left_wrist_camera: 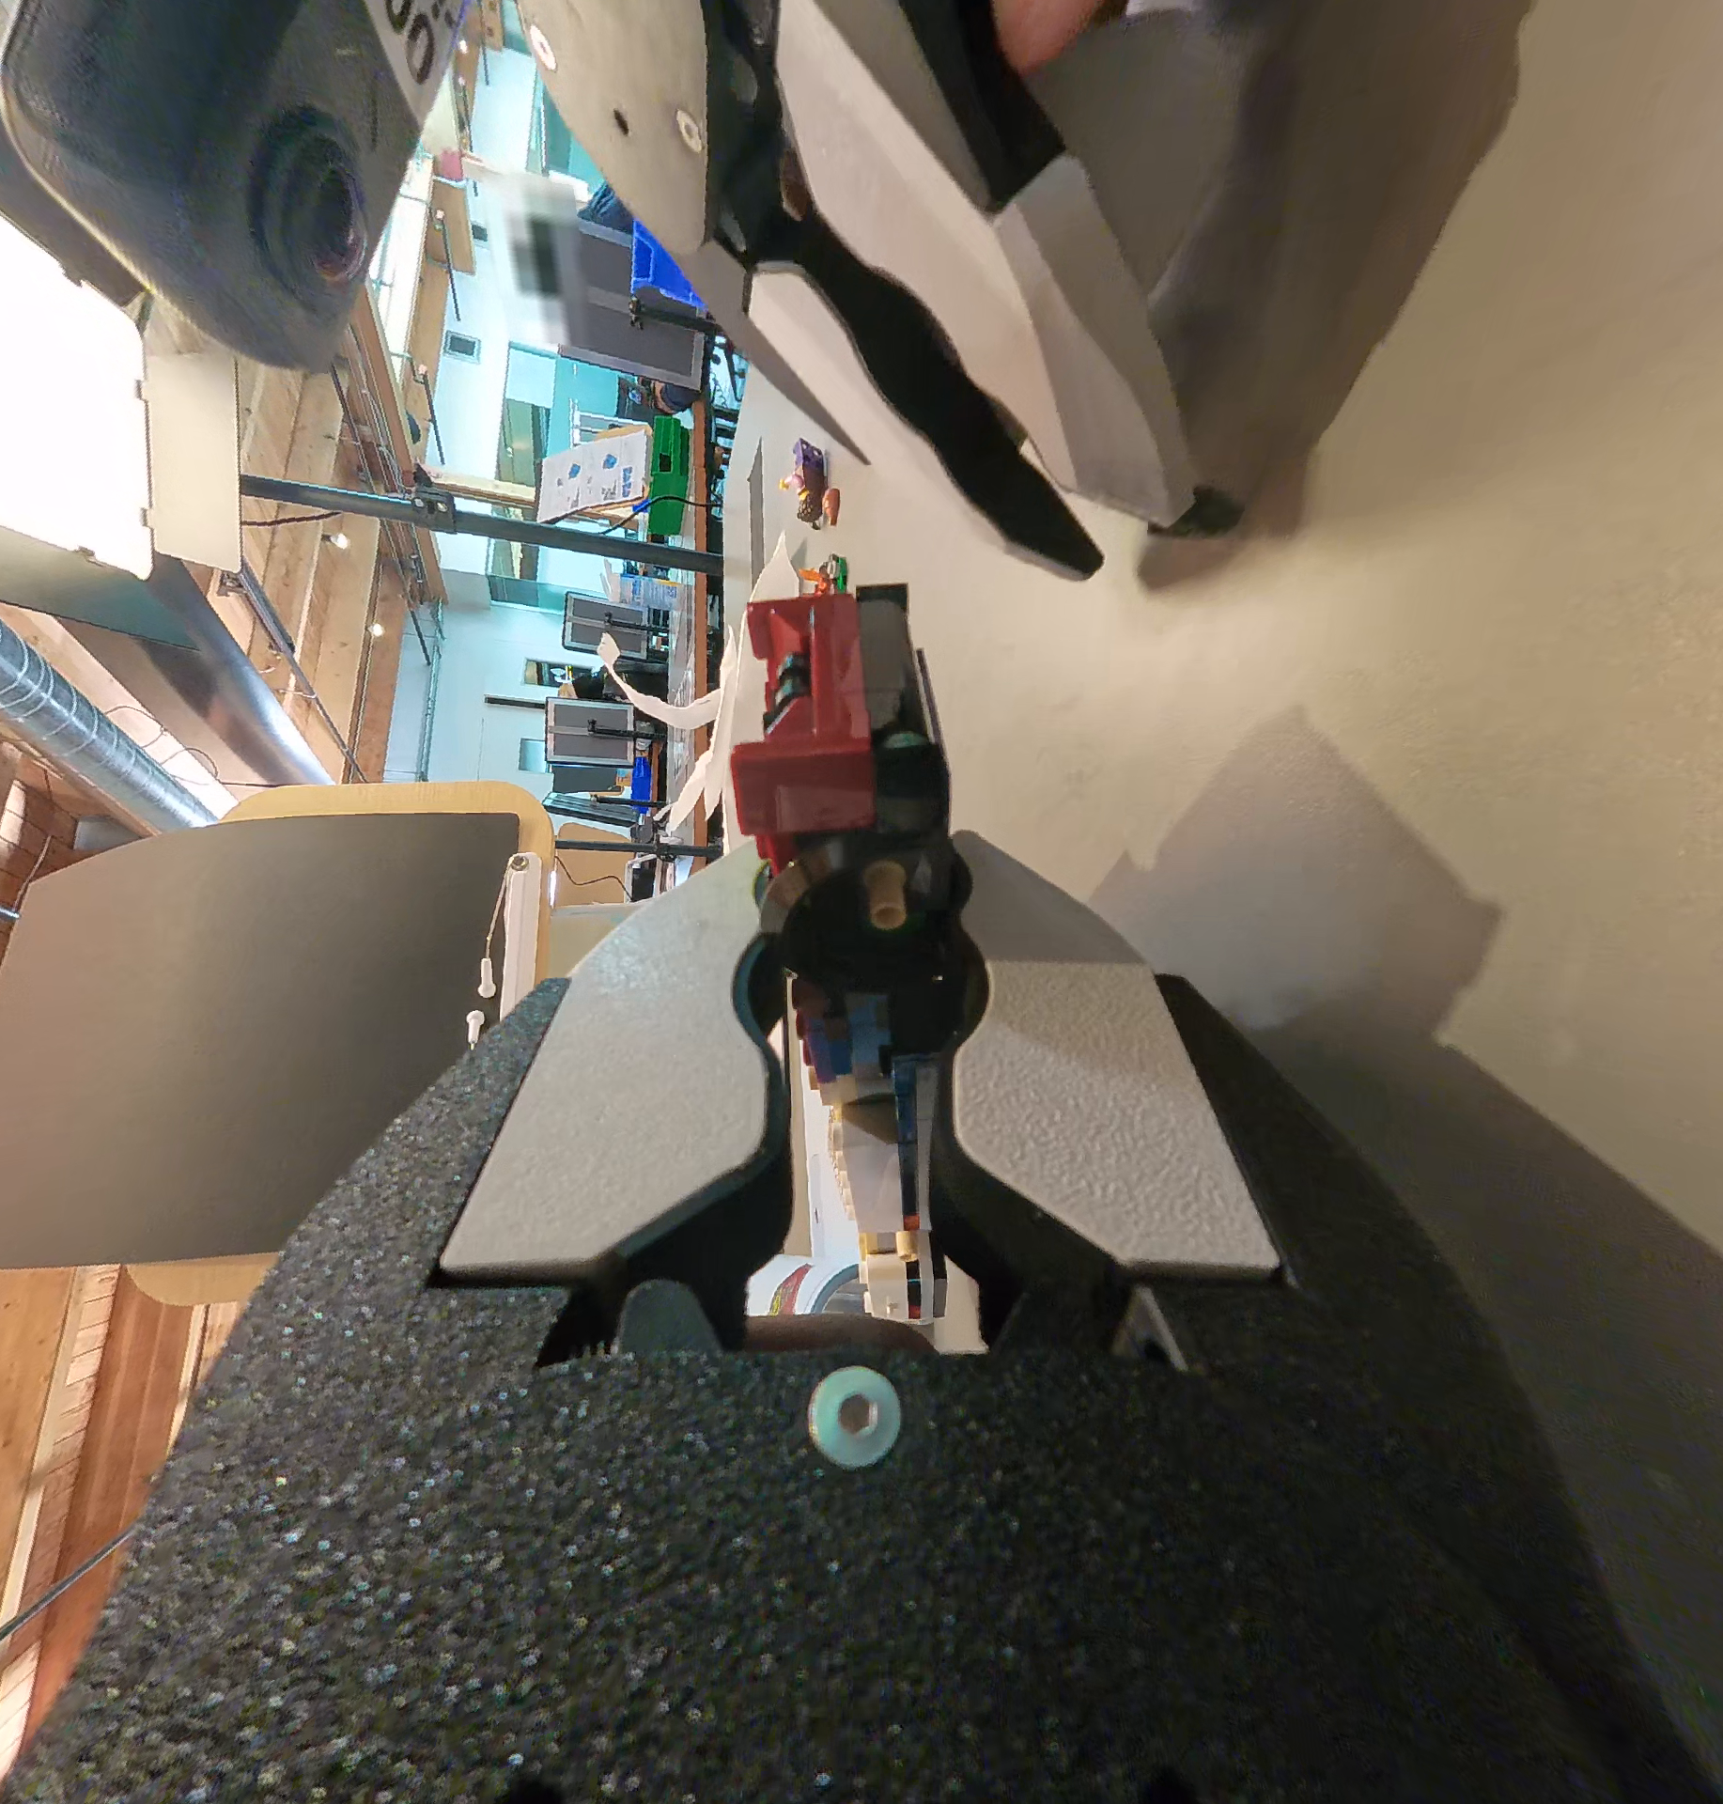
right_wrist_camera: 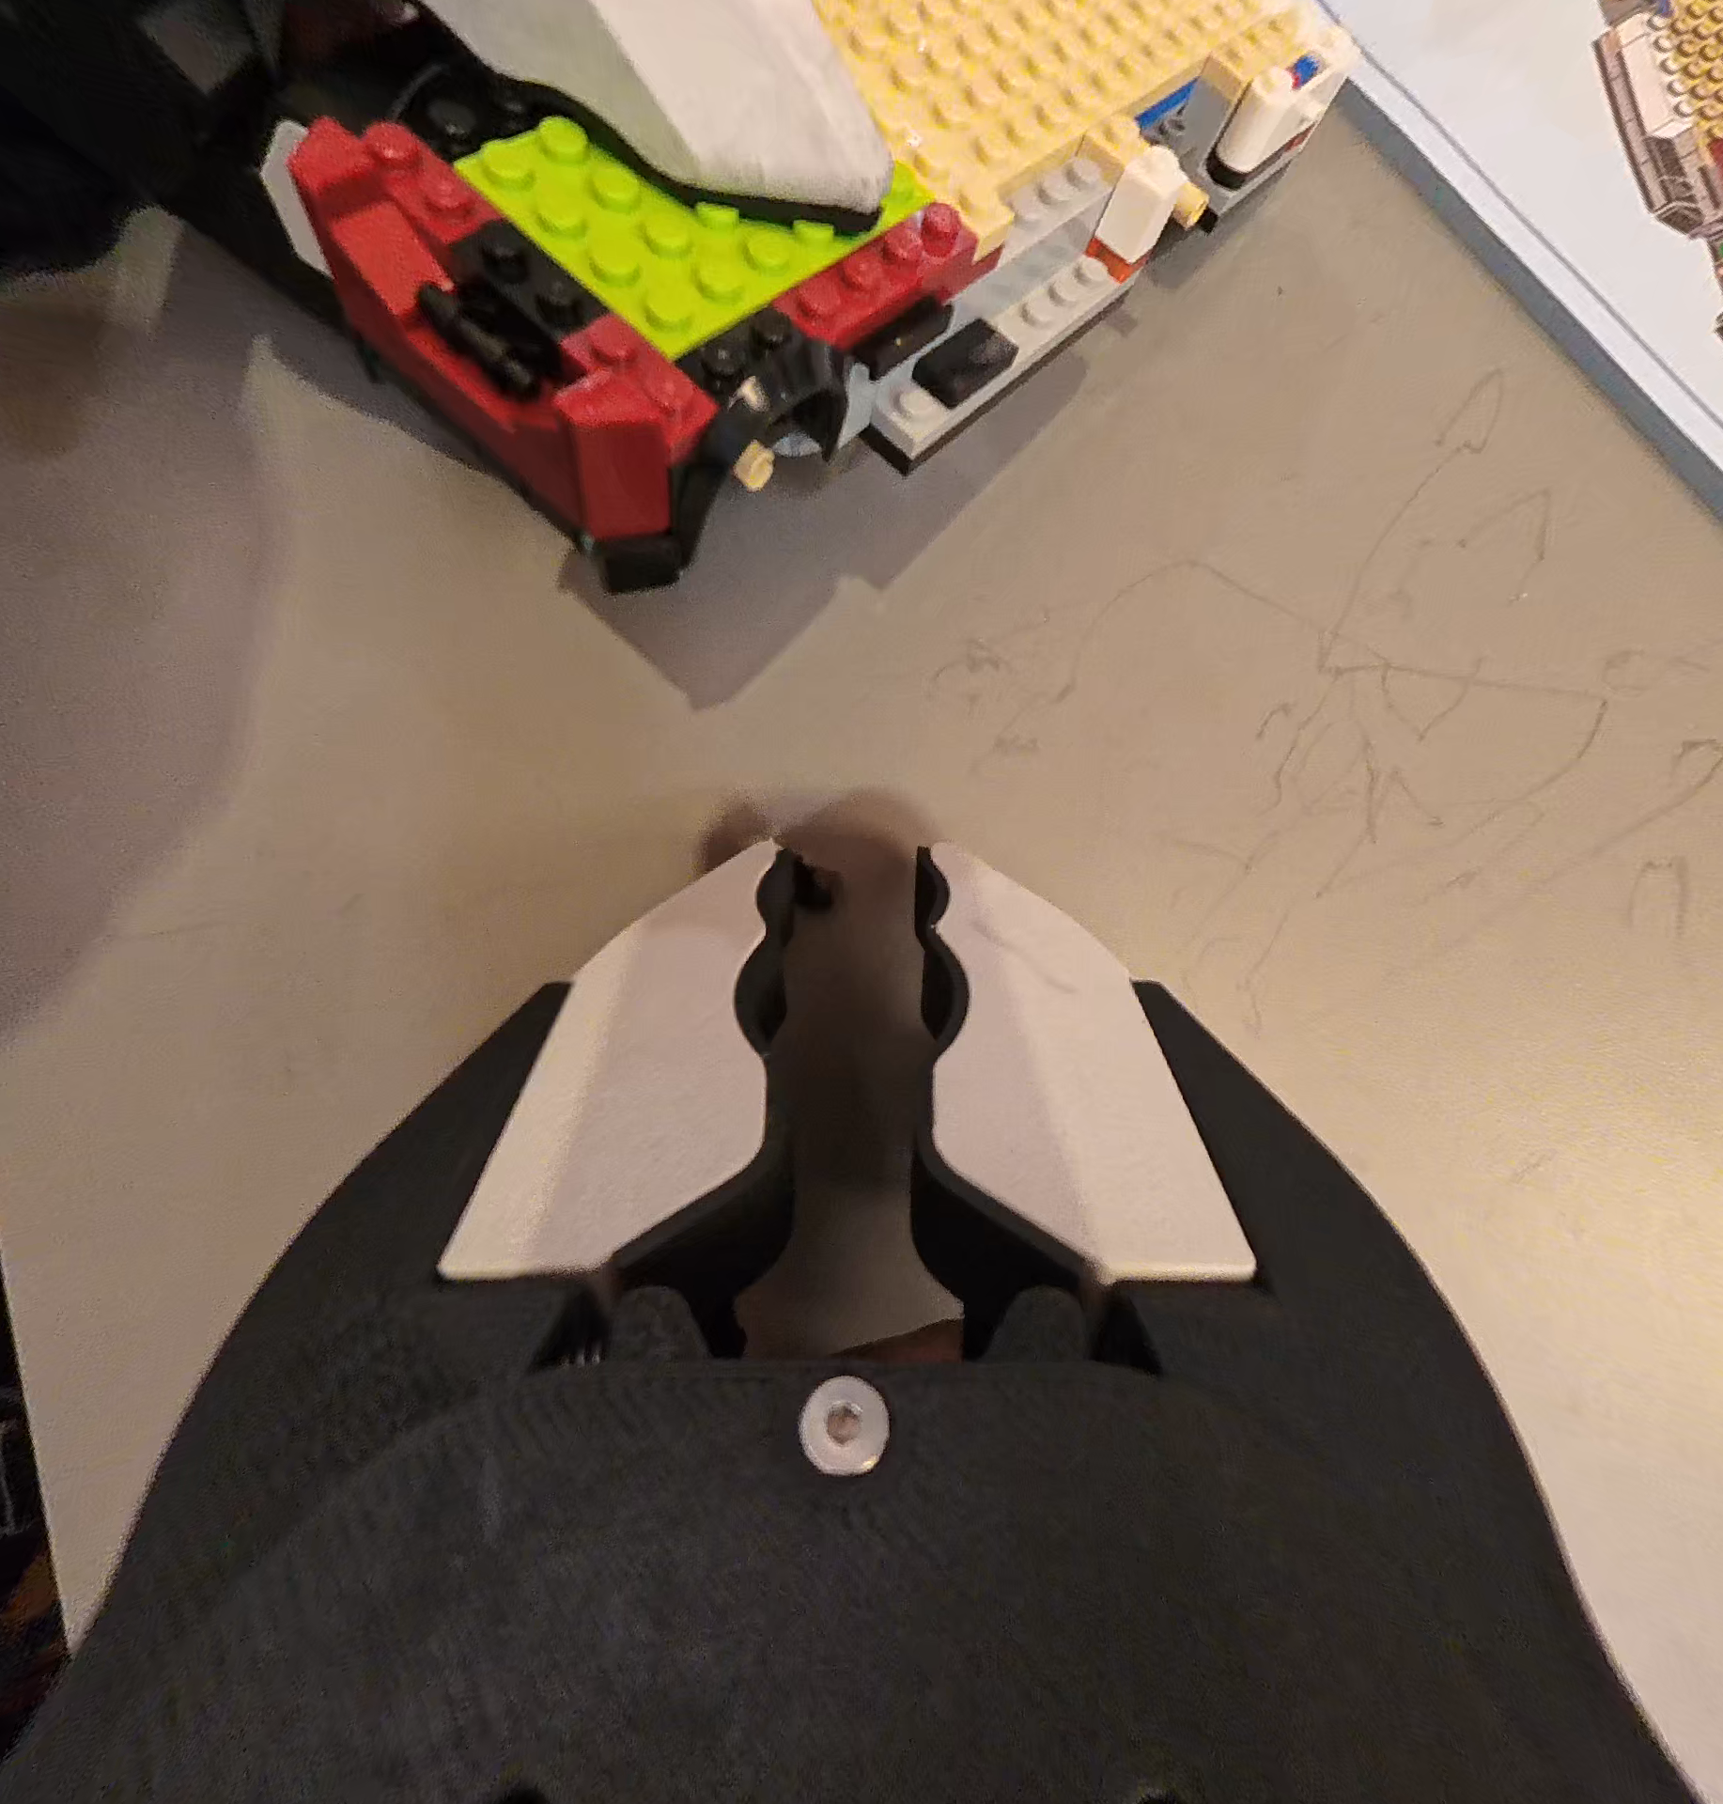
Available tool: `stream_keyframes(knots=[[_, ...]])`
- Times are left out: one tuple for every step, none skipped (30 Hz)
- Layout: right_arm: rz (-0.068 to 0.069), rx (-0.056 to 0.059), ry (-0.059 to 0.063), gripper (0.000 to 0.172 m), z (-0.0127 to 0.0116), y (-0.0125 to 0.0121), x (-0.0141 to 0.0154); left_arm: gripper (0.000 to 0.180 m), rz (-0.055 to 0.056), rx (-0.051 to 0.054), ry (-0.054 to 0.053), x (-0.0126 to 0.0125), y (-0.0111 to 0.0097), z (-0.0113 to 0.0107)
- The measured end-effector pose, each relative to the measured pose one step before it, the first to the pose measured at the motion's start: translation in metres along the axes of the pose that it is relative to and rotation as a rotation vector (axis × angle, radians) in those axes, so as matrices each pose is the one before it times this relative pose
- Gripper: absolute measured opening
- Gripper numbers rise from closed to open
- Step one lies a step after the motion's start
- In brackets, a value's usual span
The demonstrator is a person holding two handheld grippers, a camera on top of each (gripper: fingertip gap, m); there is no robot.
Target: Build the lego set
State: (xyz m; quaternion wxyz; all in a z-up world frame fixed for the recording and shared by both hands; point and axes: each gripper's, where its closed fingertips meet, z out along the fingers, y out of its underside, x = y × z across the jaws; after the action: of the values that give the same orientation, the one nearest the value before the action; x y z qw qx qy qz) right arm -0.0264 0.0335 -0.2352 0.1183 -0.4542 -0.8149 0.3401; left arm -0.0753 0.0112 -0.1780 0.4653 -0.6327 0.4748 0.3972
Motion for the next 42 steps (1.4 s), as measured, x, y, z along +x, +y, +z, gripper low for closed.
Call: stream_keyframes(knots=[[-0.0053, 0.0053, -0.0098, 0.024, -0.00096, 0.00021, -0.00007, 0.028, -0.0001, -0.0005, -0.0006, -0.00018, 0.00025, -0.00015], [-0.0078, 0.0018, -0.0084, 0.024, -0.00090, 0.00038, -0.00016, 0.028, -0.0001, -0.0002, 0.0002, -0.00006, 0.00023, -0.00022], [-0.0095, -0.0039, -0.0078, 0.025, -0.00070, 0.00089, -0.00075, 0.028, 0.0000, 0.0002, 0.0003, -0.00003, 0.00007, -0.00020], [-0.0125, -0.0037, -0.0081, 0.025, -0.00098, 0.00070, -0.00118, 0.028, 0.0001, 0.0003, 0.0000, -0.00001, 0.00007, -0.00007], [-0.0169, 0.0004, -0.0084, 0.026, -0.00124, 0.00016, -0.00164, 0.028, 0.0005, 0.0000, 0.0005, 0.00022, 0.00015, -0.00004], [-0.0204, 0.0052, -0.0083, 0.026, -0.00169, -0.00031, -0.00173, 0.028, 0.0006, 0.0001, 0.0015, 0.00034, 0.00014, -0.00004], [-0.0201, 0.0085, -0.0042, 0.027, -0.00112, -0.00044, -0.00097, 0.028, -0.0002, 0.0009, 0.0025, 0.00049, -0.00008, -0.00010], [-0.0164, 0.0055, 0.0024, 0.027, -0.00018, 0.00003, 0.00042, 0.028, -0.0014, 0.0021, 0.0022, 0.00053, -0.00023, -0.00002], [-0.0154, 0.0005, 0.0002, 0.027, 0.00086, 0.00058, 0.00049, 0.028, -0.0021, 0.0031, 0.0014, 0.00041, -0.00047, 0.00002], [-0.0109, -0.0049, -0.0038, 0.027, 0.00149, 0.00165, -0.00017, 0.028, -0.0024, 0.0035, 0.0009, 0.00017, -0.00057, 0.00000], [-0.0033, -0.0107, -0.0035, 0.026, 0.00189, 0.00263, 0.00013, 0.028, -0.0018, 0.0033, 0.0002, 0.00027, -0.00059, -0.00007], [-0.0004, -0.0118, -0.0015, 0.026, 0.00181, 0.00244, 0.00038, 0.028, -0.0016, 0.0031, 0.0012, 0.00039, -0.00057, -0.00008], [-0.0027, -0.0044, 0.0018, 0.024, 0.00101, 0.00119, 0.00050, 0.028, -0.0020, 0.0031, 0.0012, 0.00041, -0.00057, -0.00008], [-0.0059, 0.0052, 0.0017, 0.021, 0.00036, -0.00048, 0.00022, 0.028, -0.0030, 0.0029, 0.0008, 0.00018, -0.00040, -0.00004], [-0.0059, 0.0053, -0.0024, 0.019, 0.00038, -0.00066, -0.00031, 0.028, -0.0044, 0.0029, -0.0004, -0.00002, -0.00023, -0.00006], [-0.0058, 0.0026, -0.0051, 0.017, 0.00075, -0.00018, -0.00065, 0.028, -0.0052, 0.0036, -0.0013, -0.00024, -0.00026, -0.00025], [-0.0087, 0.0010, -0.0058, 0.012, 0.00087, -0.00002, -0.00117, 0.028, -0.0071, 0.0042, -0.0009, -0.00021, -0.00028, -0.00013], [-0.0104, -0.0010, -0.0035, 0.007, 0.00043, -0.00014, -0.00126, 0.028, -0.0076, 0.0042, -0.0005, -0.00022, -0.00020, -0.00025], [-0.0111, -0.0002, -0.0019, 0.007, 0.00038, -0.00027, -0.00122, 0.028, -0.0086, 0.0041, -0.0017, -0.00033, -0.00021, -0.00016], [-0.0125, 0.0018, -0.0030, 0.007, 0.00027, -0.00041, -0.00140, 0.028, -0.0105, 0.0047, -0.0024, -0.00047, -0.00003, -0.00014], [-0.0136, 0.0026, -0.0053, 0.007, 0.00013, -0.00045, -0.00200, 0.028, -0.0105, 0.0044, -0.0023, -0.00043, 0.00000, -0.00026], [-0.0107, 0.0031, -0.0028, 0.007, 0.00003, -0.00056, -0.00137, 0.028, -0.0112, 0.0046, -0.0022, -0.00059, 0.00000, -0.00029], [-0.0050, 0.0035, 0.0024, 0.007, -0.00002, -0.00057, -0.00020, 0.028, -0.0107, 0.0050, -0.0037, -0.00078, 0.00006, -0.00024], [0.0003, 0.0077, 0.0049, 0.007, -0.00056, -0.00128, 0.00044, 0.028, -0.0144, 0.0060, -0.0049, -0.00121, -0.00016, -0.00050], [0.0034, 0.0156, 0.0072, 0.007, -0.00125, -0.00250, 0.00119, 0.028, -0.0189, 0.0079, -0.0048, -0.00154, -0.00034, -0.00060], [0.0035, 0.0213, 0.0162, 0.007, -0.00259, -0.00410, 0.00267, 0.028, -0.0201, 0.0094, -0.0065, -0.00187, -0.00055, -0.00073], [0.0019, 0.0291, 0.0308, 0.006, -0.00408, -0.00618, 0.00467, 0.028, -0.0244, 0.0110, -0.0075, -0.00232, -0.00107, -0.00085], [0.0017, 0.0383, 0.0410, 0.006, -0.00557, -0.00846, 0.00596, 0.028, -0.0264, 0.0141, -0.0096, -0.00292, -0.00165, -0.00101], [0.0015, 0.0497, 0.0466, 0.006, -0.00652, -0.01112, 0.00644, 0.028, -0.0277, 0.0166, -0.0132, -0.00336, -0.00222, -0.00092], [-0.0020, 0.0608, 0.0479, 0.006, -0.00686, -0.01347, 0.00603, 0.028, -0.0280, 0.0167, -0.0149, -0.00362, -0.00250, -0.00088], [-0.0067, 0.0610, 0.0488, 0.006, -0.00638, -0.01422, 0.00517, 0.028, -0.0279, 0.0169, -0.0140, -0.00347, -0.00275, -0.00090], [-0.0103, 0.0522, 0.0524, 0.006, -0.00494, -0.01339, 0.00477, 0.028, -0.0289, 0.0188, -0.0129, -0.00326, -0.00314, -0.00080], [-0.0137, 0.0417, 0.0541, 0.006, -0.00347, -0.01151, 0.00451, 0.028, -0.0291, 0.0203, -0.0125, -0.00298, -0.00323, -0.00081], [-0.0180, 0.0332, 0.0505, 0.006, -0.00208, -0.00968, 0.00342, 0.028, -0.0278, 0.0199, -0.0121, -0.00281, -0.00294, -0.00076], [-0.0209, 0.0263, 0.0444, 0.006, -0.00094, -0.00787, 0.00220, 0.028, -0.0236, 0.0178, -0.0102, -0.00218, -0.00256, -0.00070], [-0.0201, 0.0196, 0.0411, 0.006, -0.00021, -0.00620, 0.00180, 0.028, -0.0182, 0.0166, -0.0076, -0.00159, -0.00252, -0.00069], [-0.0202, 0.0149, 0.0380, 0.006, 0.00039, -0.00467, 0.00134, 0.028, -0.0133, 0.0147, -0.0075, -0.00136, -0.00225, -0.00077], [-0.0199, 0.0130, 0.0325, 0.006, 0.00044, -0.00368, 0.00052, 0.028, -0.0096, 0.0117, -0.0055, -0.00102, -0.00186, -0.00063], [-0.0191, 0.0062, 0.0210, 0.006, 0.00083, -0.00202, -0.00097, 0.028, -0.0087, 0.0107, -0.0056, -0.00104, -0.00183, -0.00068], [-0.0207, 0.0003, 0.0104, 0.006, 0.00117, -0.00044, -0.00252, 0.028, -0.0098, 0.0097, -0.0054, -0.00121, -0.00156, -0.00078], [-0.0239, -0.0017, 0.0096, 0.006, 0.00116, 0.00027, -0.00275, 0.028, -0.0081, 0.0096, -0.0046, -0.00115, -0.00151, -0.00078], [-0.0276, -0.0018, 0.0206, 0.006, 0.00089, 0.00037, -0.00113, 0.028, -0.0052, 0.0090, -0.0019, -0.00086, -0.00148, -0.00100]])
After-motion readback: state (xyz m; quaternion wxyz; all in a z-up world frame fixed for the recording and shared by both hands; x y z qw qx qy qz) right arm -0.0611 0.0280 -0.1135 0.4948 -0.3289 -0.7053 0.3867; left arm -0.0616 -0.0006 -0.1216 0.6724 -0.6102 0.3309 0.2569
